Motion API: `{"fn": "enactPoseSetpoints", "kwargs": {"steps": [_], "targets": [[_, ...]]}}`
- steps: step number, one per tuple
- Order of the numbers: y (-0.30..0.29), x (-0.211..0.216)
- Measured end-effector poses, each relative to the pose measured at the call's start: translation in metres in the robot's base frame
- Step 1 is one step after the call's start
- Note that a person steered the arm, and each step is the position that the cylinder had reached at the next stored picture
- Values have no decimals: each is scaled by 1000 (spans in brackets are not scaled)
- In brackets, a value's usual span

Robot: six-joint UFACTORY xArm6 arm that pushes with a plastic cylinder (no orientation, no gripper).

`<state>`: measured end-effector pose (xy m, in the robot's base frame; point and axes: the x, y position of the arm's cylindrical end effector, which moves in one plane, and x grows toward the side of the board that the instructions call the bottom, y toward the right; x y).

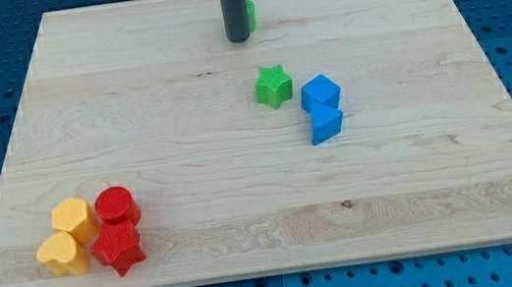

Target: Move your arm to the left of the green star

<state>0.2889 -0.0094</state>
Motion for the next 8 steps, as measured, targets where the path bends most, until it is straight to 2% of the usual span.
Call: {"fn": "enactPoseSetpoints", "kwargs": {"steps": [2, 5, 8], "targets": [[-1, -34], [0, -28], [-13, 43]]}}
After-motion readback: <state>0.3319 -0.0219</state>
